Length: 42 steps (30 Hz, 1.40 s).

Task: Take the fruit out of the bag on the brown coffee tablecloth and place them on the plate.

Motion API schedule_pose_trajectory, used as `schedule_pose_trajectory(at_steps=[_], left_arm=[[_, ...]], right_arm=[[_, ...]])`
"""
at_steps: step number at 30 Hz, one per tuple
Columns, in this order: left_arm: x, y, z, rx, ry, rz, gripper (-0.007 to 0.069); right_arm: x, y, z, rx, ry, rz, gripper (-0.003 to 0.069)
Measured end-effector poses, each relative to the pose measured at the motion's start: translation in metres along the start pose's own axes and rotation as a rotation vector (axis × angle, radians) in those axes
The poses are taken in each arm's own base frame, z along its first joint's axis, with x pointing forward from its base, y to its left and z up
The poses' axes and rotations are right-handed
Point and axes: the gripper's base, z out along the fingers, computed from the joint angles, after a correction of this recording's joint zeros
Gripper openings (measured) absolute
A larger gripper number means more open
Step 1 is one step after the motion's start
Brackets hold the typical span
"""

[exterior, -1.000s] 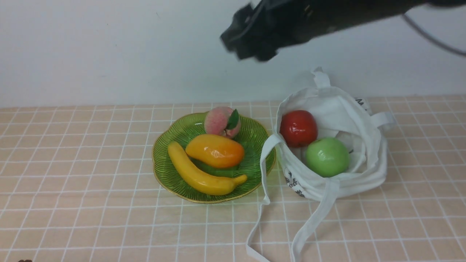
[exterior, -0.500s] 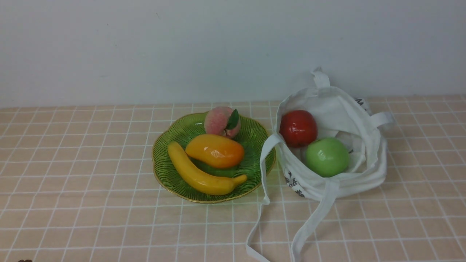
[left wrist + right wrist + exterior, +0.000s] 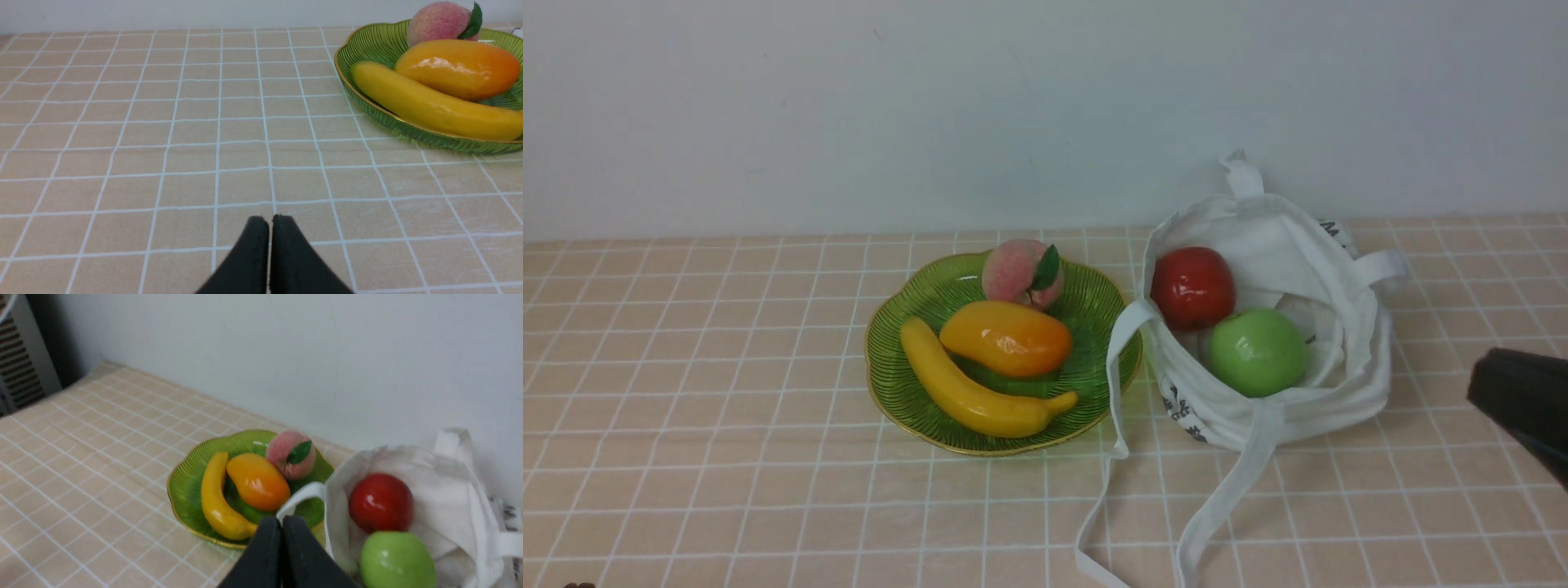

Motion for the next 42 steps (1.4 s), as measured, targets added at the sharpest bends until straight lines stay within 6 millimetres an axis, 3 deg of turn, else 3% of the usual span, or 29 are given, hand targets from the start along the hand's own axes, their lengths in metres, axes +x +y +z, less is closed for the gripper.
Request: schedule_pose_trajectory(at_steps=[5, 13, 34, 38, 42], left_arm=[[0.0, 0.0, 0.0, 0.0, 0.0, 0.0, -0.0008], [0.0, 0.0, 0.0, 0.0, 0.0, 0.0, -0.0008], [0.0, 0.0, 0.0, 0.0, 0.0, 0.0, -0.0008], [0.0, 0.0, 0.0, 0.0, 0.0, 0.0, -0.0008], [0.0, 0.0, 0.0, 0.0, 0.0, 0.0, -0.0008]], right_arm=[[0.006, 0.003, 0.003, -0.02, -0.077, -0.008, -0.0013], [0.016, 0.003, 0.005, -0.018, -0.034, -0.011, -0.0014], [0.022, 0.003, 0.001, -0.026, 0.002, 0.047, -0.0014], [0.039, -0.001, -0.01, 0.025, -0.012, 0.018, -0.0014], [0.076, -0.012, -0.024, 0.191, -0.007, 0.06, -0.0014]])
